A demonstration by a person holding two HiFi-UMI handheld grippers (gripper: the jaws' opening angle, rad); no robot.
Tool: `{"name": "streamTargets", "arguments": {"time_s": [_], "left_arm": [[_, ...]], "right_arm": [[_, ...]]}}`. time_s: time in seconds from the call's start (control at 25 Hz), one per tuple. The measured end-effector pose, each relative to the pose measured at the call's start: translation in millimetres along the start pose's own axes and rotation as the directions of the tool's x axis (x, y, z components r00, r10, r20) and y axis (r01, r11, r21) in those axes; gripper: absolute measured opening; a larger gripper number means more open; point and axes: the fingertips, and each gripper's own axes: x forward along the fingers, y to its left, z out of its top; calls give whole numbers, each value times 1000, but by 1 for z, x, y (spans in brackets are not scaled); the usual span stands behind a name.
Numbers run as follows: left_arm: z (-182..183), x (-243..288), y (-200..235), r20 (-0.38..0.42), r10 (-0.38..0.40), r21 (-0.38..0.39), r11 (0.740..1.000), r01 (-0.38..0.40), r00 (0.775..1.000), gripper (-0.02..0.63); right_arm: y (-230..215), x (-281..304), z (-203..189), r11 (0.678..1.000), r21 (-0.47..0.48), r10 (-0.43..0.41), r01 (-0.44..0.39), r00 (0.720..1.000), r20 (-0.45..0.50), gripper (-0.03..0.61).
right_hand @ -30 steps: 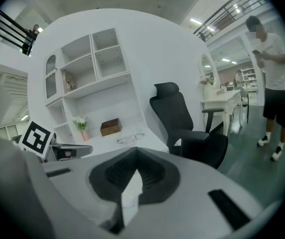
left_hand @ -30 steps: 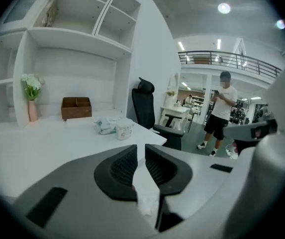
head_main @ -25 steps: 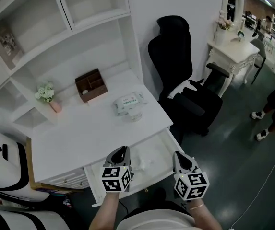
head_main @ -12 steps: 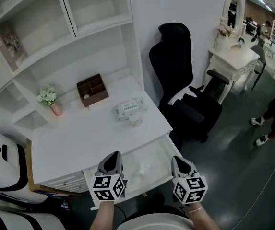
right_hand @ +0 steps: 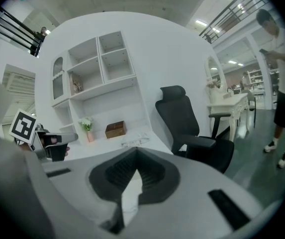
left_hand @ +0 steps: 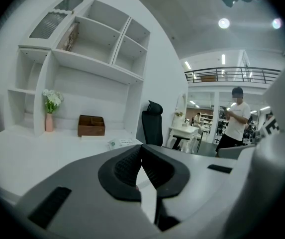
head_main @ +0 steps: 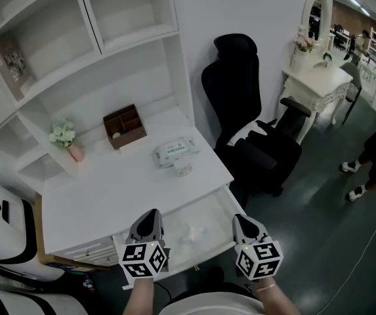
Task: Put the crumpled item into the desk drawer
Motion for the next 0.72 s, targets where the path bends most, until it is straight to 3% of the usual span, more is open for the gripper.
{"name": "streamTargets", "arguments": {"time_s": [0.72], "left_arm": [[1,-8,-2,14,3,16,1000,-3,1000,-6]], "right_arm": [[2,-4,-6,1000,22,17,-17,1000,-8,2]]}}
